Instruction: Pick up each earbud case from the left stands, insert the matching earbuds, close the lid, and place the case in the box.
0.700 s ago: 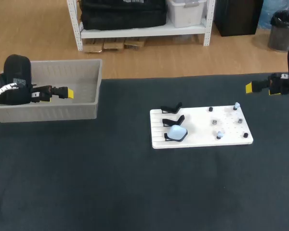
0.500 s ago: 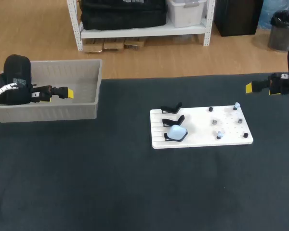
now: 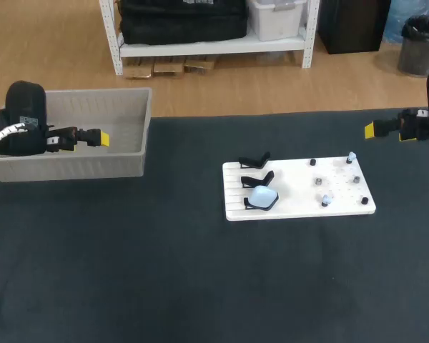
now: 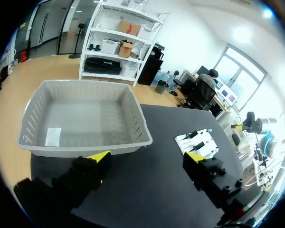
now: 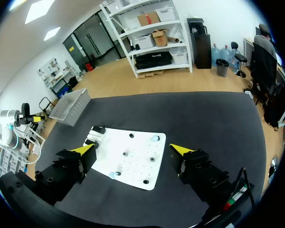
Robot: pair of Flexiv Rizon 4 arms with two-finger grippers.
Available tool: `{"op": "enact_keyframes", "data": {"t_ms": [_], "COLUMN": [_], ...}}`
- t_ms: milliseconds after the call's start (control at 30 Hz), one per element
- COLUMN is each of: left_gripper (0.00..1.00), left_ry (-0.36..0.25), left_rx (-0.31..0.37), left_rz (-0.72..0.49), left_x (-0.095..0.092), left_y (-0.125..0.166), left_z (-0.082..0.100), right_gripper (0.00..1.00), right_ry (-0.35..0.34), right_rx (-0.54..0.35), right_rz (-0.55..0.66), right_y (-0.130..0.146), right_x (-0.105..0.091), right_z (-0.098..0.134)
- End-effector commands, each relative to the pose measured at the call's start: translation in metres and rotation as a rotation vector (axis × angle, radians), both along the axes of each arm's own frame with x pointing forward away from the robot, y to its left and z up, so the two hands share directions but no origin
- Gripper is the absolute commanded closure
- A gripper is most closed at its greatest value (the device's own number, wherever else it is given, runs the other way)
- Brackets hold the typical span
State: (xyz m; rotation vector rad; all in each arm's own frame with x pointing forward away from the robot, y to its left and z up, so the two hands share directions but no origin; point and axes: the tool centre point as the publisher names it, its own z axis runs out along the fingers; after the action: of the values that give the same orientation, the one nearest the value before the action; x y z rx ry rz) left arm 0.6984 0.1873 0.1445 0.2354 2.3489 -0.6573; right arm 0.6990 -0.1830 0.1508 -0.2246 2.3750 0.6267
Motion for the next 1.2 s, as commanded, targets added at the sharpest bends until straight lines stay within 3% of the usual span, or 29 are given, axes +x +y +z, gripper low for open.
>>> {"op": "enact_keyframes", "data": {"t_ms": [33,200,300,533,733,967,1200], "left_gripper": [0.0,0.0,0.0,0.0,0.0,0.0,0.0], "left_ry": [0.008,-0.04,-0.098,-0.214,-0.285,-0.423,-0.501], "left_rx": [0.013,0.042,0.074,0.125,0.119,0.133,0.105], "left_rz": [-0.027,-0.131,-0.219,-0.523,-0.683,-0.846,-0.956], "left_x": [0.004,0.008,0.009,0.002,-0.001,-0.011,-0.014], "left_y": [-0.007,-0.022,-0.036,-0.076,-0.104,-0.135,-0.167], "left_z": [-0.001,0.002,0.012,0.024,0.013,0.0,-0.013], "right_gripper": [0.0,0.0,0.0,0.0,0.0,0.0,0.0], "right_ry": [0.0,0.0,0.0,0.0,0.0,0.0,0.0], "right_rx": [0.002,0.002,0.002,0.002,0.002,0.002,0.002], "right_rz": [0.003,0.003,0.003,0.003,0.003,0.003,0.003], "right_y": [-0.001,-0.001,-0.001,-0.001,-0.001,-0.001,-0.001], "right_x": [0.001,0.001,0.001,0.001,0.001,0.001,0.001], "right_z": [-0.001,-0.001,-0.001,-0.001,-0.001,-0.001,-0.001]}}
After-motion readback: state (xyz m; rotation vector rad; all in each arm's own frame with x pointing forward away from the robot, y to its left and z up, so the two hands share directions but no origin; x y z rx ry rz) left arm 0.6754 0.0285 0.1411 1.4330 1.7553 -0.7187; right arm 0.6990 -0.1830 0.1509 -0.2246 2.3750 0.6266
